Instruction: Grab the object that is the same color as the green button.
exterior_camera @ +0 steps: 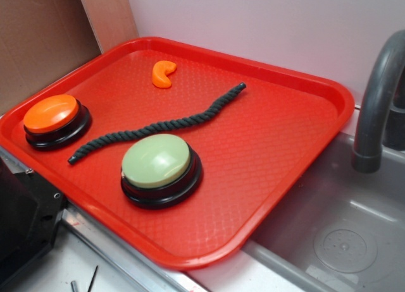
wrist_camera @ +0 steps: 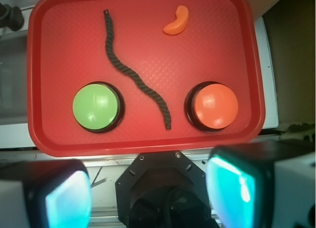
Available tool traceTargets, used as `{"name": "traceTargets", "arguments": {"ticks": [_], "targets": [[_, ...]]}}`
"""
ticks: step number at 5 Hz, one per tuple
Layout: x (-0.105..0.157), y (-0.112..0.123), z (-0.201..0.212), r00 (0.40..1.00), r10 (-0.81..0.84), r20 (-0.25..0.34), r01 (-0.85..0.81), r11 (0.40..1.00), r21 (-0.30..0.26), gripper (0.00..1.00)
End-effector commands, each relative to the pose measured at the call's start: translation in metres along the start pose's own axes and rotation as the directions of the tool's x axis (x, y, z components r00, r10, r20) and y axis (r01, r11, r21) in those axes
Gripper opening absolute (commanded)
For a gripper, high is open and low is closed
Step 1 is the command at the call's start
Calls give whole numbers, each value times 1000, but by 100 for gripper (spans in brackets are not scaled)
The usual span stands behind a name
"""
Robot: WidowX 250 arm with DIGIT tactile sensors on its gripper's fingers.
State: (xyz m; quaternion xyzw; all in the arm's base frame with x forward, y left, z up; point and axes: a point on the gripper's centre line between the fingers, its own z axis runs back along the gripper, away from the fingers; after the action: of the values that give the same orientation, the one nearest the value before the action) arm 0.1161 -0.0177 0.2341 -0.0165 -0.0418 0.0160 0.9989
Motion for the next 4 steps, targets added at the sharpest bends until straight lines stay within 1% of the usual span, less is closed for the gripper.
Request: {"name": "traceTargets", "arguments": {"ticks": [1, 2, 3, 4], "targets": [[0, 0, 0, 1000, 0, 0, 0, 1000, 0, 100], [26, 10, -22, 969, -247, 18, 247, 969, -19, 100], [37, 17, -34, 927, -372, 53, 373, 927, -19, 100], [50, 22, -59, 809, -576, 116, 583, 811, -40, 100]]}}
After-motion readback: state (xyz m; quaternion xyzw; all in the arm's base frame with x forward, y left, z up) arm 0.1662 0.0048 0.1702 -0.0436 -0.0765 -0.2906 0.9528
